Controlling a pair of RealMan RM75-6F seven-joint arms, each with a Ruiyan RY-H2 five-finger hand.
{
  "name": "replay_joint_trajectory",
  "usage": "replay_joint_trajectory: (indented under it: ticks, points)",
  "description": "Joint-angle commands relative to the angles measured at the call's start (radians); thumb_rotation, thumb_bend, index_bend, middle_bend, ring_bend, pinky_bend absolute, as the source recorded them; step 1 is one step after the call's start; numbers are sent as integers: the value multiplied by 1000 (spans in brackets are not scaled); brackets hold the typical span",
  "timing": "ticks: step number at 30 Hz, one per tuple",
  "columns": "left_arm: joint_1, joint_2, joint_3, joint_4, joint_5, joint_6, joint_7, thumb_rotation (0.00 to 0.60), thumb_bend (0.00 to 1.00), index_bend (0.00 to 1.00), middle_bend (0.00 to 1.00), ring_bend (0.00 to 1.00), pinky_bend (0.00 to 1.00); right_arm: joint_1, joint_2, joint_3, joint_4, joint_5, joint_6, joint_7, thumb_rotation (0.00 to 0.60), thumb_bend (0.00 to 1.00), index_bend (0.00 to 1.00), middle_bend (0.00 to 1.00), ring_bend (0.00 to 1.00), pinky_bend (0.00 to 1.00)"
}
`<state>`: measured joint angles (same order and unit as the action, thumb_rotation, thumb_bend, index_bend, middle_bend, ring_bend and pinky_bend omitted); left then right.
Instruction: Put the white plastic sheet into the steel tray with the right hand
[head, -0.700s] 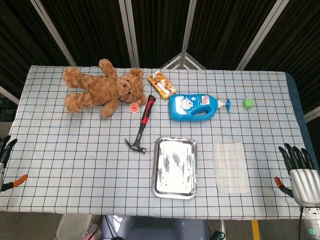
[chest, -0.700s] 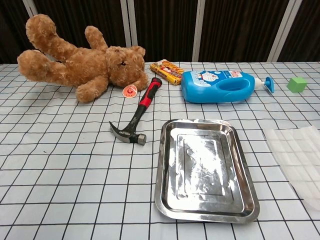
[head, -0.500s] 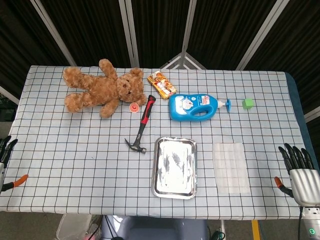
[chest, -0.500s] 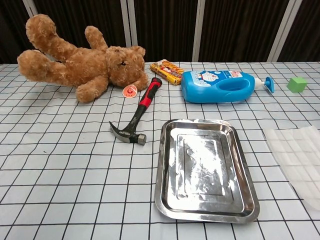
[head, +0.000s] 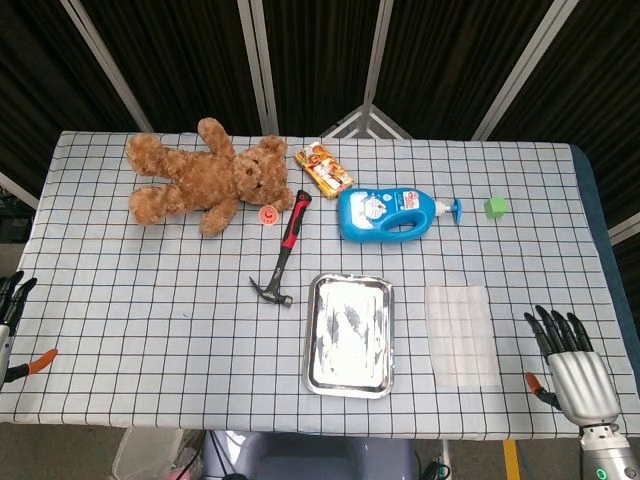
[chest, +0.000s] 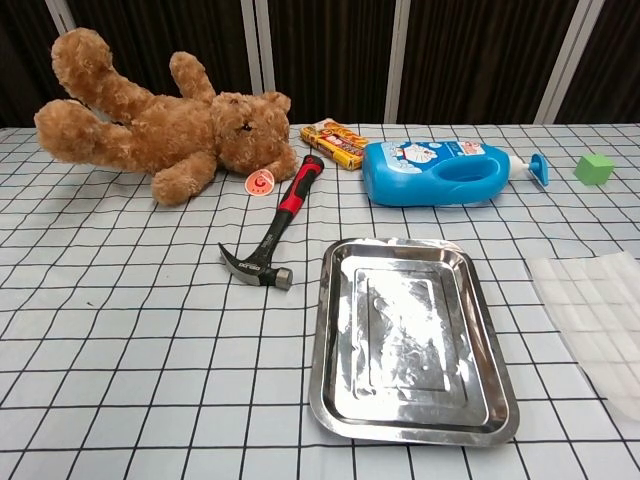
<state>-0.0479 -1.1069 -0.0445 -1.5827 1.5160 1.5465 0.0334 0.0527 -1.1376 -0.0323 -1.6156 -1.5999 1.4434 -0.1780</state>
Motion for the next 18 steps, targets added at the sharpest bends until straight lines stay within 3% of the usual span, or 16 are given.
replay_joint_trajectory:
  ticks: [1, 6, 18]
  points:
    - [1, 1, 0, 0, 1, 2, -3, 600, 0, 0, 0, 0, 0, -3, -56, -35, -11, -15, -38, -102, 600, 348, 0, 0, 0, 0]
    - [3, 4, 0, -2, 0, 4, -13, 600, 0, 0, 0, 0, 0, -14, -138, -62, 8, -18, -68, -185, 600, 347, 0, 0, 0, 0]
    - [0, 3, -1, -3, -5, -2, -11, 600, 0, 0, 0, 0, 0, -10, -258, -59, 52, 12, -113, -250, 600, 348, 0, 0, 0, 0]
